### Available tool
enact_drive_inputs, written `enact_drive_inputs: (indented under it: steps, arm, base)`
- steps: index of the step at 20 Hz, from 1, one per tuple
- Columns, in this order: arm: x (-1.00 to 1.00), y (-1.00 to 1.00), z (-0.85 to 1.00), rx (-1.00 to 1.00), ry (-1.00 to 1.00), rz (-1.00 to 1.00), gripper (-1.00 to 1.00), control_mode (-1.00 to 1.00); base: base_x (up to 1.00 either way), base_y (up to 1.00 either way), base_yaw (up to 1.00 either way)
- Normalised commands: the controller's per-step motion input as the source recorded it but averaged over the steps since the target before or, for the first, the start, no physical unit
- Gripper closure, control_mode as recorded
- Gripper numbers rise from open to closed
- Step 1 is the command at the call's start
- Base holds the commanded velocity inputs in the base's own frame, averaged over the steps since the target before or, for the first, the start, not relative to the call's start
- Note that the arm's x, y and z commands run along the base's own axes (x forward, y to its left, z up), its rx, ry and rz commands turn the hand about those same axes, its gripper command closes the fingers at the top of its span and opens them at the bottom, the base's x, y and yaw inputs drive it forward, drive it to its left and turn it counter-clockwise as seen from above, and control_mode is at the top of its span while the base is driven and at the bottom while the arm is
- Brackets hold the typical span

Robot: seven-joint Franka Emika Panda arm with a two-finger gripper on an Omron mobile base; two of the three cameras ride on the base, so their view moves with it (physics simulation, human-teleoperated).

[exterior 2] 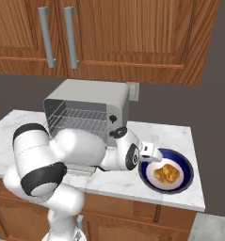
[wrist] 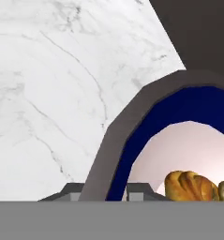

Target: Pick up the heated bread from the toaster oven and place it in the bowl. Then move the bread bowl to the dining counter.

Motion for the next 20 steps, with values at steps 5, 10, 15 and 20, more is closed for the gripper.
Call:
enact_drive_inputs:
  steps: [5, 10, 15, 20]
  arm:
    - [-0.70, 0.13, 0.80, -0.04, -0.30, 0.10, 1.00, -1.00]
    - [-0.57, 0.61, 1.00, -0.16, -0.25, 0.20, 1.00, -1.00]
    - [-0.50, 0.88, 1.00, -0.15, -0.07, 0.32, 1.00, -1.00]
    - [-0.57, 0.98, 1.00, -0.17, 0.04, 0.29, 1.00, -1.00]
  base:
    - [0.00, 0.00, 0.00]
    - [0.00, 0.00, 0.00]
    - [0.00, 0.00, 0.00]
    - [0.00, 0.00, 0.00]
